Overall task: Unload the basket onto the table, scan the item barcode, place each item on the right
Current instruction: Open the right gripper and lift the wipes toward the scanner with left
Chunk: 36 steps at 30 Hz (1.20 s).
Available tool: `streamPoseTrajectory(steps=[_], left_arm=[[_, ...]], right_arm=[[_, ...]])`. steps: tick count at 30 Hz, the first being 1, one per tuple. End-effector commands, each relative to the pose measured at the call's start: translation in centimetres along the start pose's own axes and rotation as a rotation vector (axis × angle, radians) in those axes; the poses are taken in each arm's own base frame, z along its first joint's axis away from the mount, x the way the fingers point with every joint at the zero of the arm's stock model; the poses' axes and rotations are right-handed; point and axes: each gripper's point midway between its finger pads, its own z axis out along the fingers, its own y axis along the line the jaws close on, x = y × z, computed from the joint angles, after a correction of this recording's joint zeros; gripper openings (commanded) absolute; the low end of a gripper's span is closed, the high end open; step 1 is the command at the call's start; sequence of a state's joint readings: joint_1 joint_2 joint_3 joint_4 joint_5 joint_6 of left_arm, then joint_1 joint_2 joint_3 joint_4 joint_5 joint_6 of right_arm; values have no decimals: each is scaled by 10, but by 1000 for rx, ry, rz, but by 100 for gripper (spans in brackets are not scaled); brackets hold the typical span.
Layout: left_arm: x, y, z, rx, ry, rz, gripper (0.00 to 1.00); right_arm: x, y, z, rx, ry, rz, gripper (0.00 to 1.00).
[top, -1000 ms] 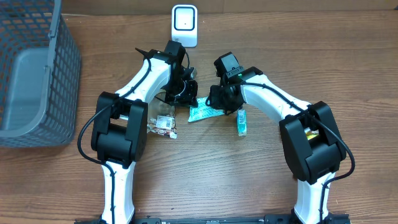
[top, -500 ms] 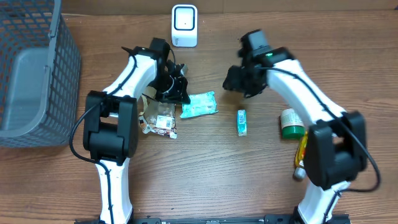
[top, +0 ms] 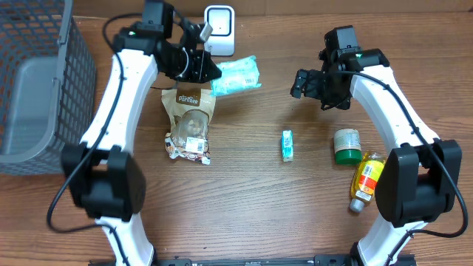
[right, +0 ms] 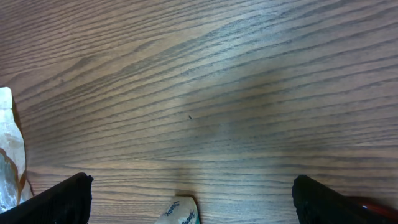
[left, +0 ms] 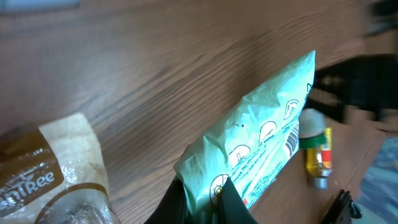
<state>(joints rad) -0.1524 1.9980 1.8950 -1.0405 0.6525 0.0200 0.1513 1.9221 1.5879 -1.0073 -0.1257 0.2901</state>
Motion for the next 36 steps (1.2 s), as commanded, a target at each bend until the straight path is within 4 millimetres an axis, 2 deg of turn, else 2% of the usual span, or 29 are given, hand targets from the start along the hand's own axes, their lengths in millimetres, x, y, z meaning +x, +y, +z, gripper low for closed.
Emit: streamPoseTrajectory(steps=[1,6,9,14,20,29,36], left_arm=[[-13,-33,-38,25,-85,127,4],[-21,-18,-73,-200,-172,38,4],[-33,-5,-102,-350,-286,-82,4],[-48,-18,-147,-439,-373,-82,4],[-57,-16,-195,-614,-460,-90,4],[-83,-21,-206,-637,-534,45,5],[-105,-13,-195,-642,-568,86,4]], right_arm=[[-8,3,-9,-1,-37,-14,100],[-8,3,-9,-1,-37,-14,100],[-8,3,-9,-1,-38,-14,100],[-8,3,-9,-1,-37,-14,100],[-8,3,-9,-1,-38,-14,100],[-8,3,-9,-1,-38,-14,100],[-8,3,-9,-1,-37,-14,100]])
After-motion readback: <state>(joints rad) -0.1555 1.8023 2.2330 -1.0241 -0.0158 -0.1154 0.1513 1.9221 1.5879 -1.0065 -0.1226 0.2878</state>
